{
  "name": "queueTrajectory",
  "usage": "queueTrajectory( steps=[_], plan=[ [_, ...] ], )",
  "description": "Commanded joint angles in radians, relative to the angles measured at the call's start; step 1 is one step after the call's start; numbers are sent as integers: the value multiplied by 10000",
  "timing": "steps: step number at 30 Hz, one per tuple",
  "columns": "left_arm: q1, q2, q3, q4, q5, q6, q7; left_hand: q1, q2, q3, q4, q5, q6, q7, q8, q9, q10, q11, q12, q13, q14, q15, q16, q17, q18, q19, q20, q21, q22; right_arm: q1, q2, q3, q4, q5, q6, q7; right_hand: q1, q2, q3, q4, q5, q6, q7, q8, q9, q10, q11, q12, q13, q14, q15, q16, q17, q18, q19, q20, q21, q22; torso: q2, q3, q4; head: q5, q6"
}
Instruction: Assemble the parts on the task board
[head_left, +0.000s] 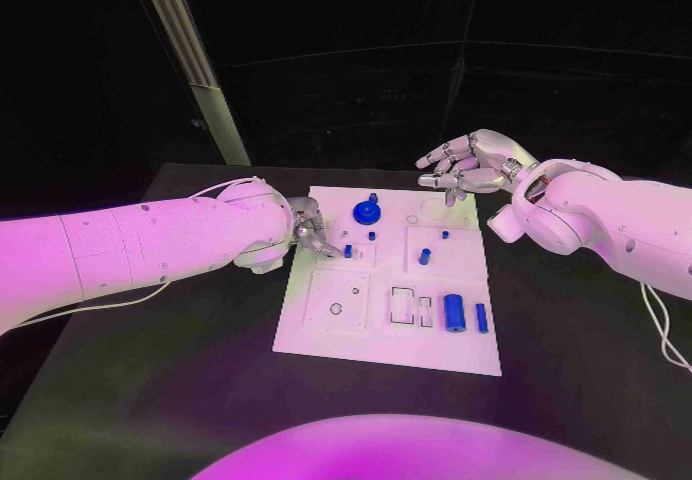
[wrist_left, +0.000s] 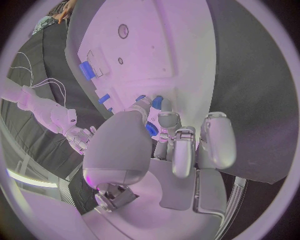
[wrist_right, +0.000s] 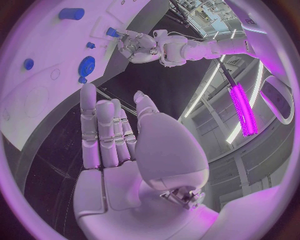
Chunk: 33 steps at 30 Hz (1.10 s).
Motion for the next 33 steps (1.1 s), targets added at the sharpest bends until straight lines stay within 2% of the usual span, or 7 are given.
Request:
queueTrajectory(
  steps=[1,7,12,14,17,21,33],
  plan=[
    [9,13,2,-6,100,90,-89,208,20,161,-54,1,-101,-4,84,14,-14,-92,-12,-15,1075,-79,31,2634,68,86,-95,54,524,19,8,6,3,3,63,88,-42,32,5,50,66,-63,-13,58,4,-92,-9,58,-11,-77,10,28,-9,48,-92,-11,-45,13,-3,2,-5,-4,-18],
    [9,14,3,5,201,-13,4,517,218,600,-218,-115,-211,-25,155,6,-30,-118,-60,-65,1075,-99,31,2634,67,86,-117,53,540,19,8,5,1,3,64,87,-42,32,5,50,66,-63,-13,58,4,-92,-9,58,-11,-77,10,28,-9,48,-92,-11,-45,13,1,4,-1,-15,-18],
    [10,-9,4,28,387,-179,187,969,470,1518,-546,-224,-367,-32,237,-5,-41,-140,-125,-113,1075,-124,31,2634,72,81,-148,34,547,19,8,5,-1,3,78,83,-42,32,5,50,66,-63,-13,58,4,-92,-9,58,-11,-77,10,28,-9,48,-92,-11,-45,13,0,0,-2,-16,-17],
    [11,-27,4,53,453,-195,255,1061,438,2077,-737,-227,-440,-8,318,11,-33,-127,-160,-139,1075,-115,31,2634,69,84,-152,40,564,19,7,5,-2,3,86,79,-42,32,5,50,66,-63,-13,58,4,-92,-9,58,-11,-77,10,28,-9,48,-92,-11,-45,13,1,-1,-6,-20,-26],
    [13,-78,5,118,571,-183,342,847,157,3394,-1096,-230,-553,44,572,83,16,-76,-225,-211,1075,-73,31,2634,70,79,-121,22,582,19,8,5,-9,3,99,76,-42,32,5,50,66,-63,-13,58,4,-92,-9,58,-11,-77,10,28,-9,48,-92,-11,-45,13,1,0,-6,-20,-26],
    [20,-152,7,190,671,-166,376,413,-70,4262,-1384,-244,-626,47,804,150,81,-78,-226,-234,1075,-53,31,2634,66,81,-92,20,607,18,11,5,-20,3,104,75,-42,32,5,50,66,-63,-13,58,4,-92,-9,58,-11,-77,10,28,-9,48,-92,-11,-45,13,-3,5,-4,-32,-37],
    [138,-373,11,398,898,-70,355,48,-219,4777,-1670,-248,-667,23,993,194,131,-88,-203,-224,1075,-59,31,2634,66,84,-90,19,630,18,45,4,-57,3,143,54,-36,44,16,63,73,-76,-12,83,6,-99,-9,76,-34,-82,11,39,-16,48,-95,-8,-45,17,-9,10,1,-22,-27]
  ],
)
